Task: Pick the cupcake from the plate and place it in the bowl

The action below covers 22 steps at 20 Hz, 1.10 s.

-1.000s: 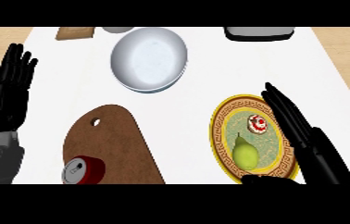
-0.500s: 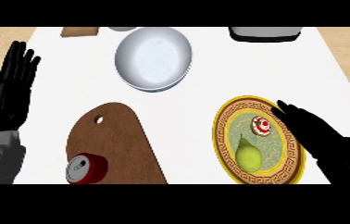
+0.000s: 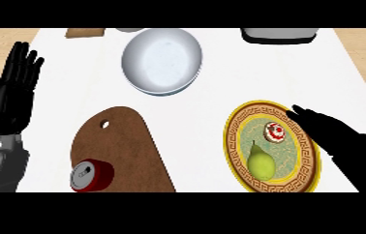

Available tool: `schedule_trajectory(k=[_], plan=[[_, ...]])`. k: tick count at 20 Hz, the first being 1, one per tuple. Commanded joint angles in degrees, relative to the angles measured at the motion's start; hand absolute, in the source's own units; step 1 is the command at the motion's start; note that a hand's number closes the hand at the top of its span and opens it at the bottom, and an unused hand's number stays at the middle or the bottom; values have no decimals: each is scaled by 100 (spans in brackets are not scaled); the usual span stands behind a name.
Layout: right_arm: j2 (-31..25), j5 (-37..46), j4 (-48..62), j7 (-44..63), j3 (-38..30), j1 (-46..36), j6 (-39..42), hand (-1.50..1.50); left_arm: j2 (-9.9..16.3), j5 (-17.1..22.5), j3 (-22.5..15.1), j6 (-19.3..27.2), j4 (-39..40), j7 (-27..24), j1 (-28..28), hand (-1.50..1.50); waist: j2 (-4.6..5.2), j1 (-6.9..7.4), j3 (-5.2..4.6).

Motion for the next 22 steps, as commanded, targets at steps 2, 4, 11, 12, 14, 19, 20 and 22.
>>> schedule_trajectory(k=[2,4,11,12,14,19,20,22], plan=[[605,516,514,-165,222,-113,327,-150,-194,-158,33,-19,-128,-5,141,0,2,17,3],[696,919,1083,-692,185,-40,215,-150,-223,-148,2,-81,-215,72,156,0,5,19,5],[972,1478,1613,-1576,-155,402,288,-150,-304,-382,171,-160,82,-85,-26,0,1,-11,5],[915,1528,2153,-1937,-339,216,87,-150,-405,-334,102,4,-393,129,160,0,1,22,7],[1254,1750,2062,-1579,-122,44,319,-150,-431,-458,112,-90,-80,67,1,0,2,7,4],[1214,2365,2861,-2825,-345,412,-122,-150,-441,-373,293,-212,-435,132,236,0,0,15,6],[1336,2443,2401,-2660,-317,650,-44,-150,-505,-537,267,-308,-27,-219,158,0,-1,-14,4],[1594,2722,2565,-2899,-2,762,-472,-150,-427,-446,371,-203,254,132,-318,0,2,-27,5]])
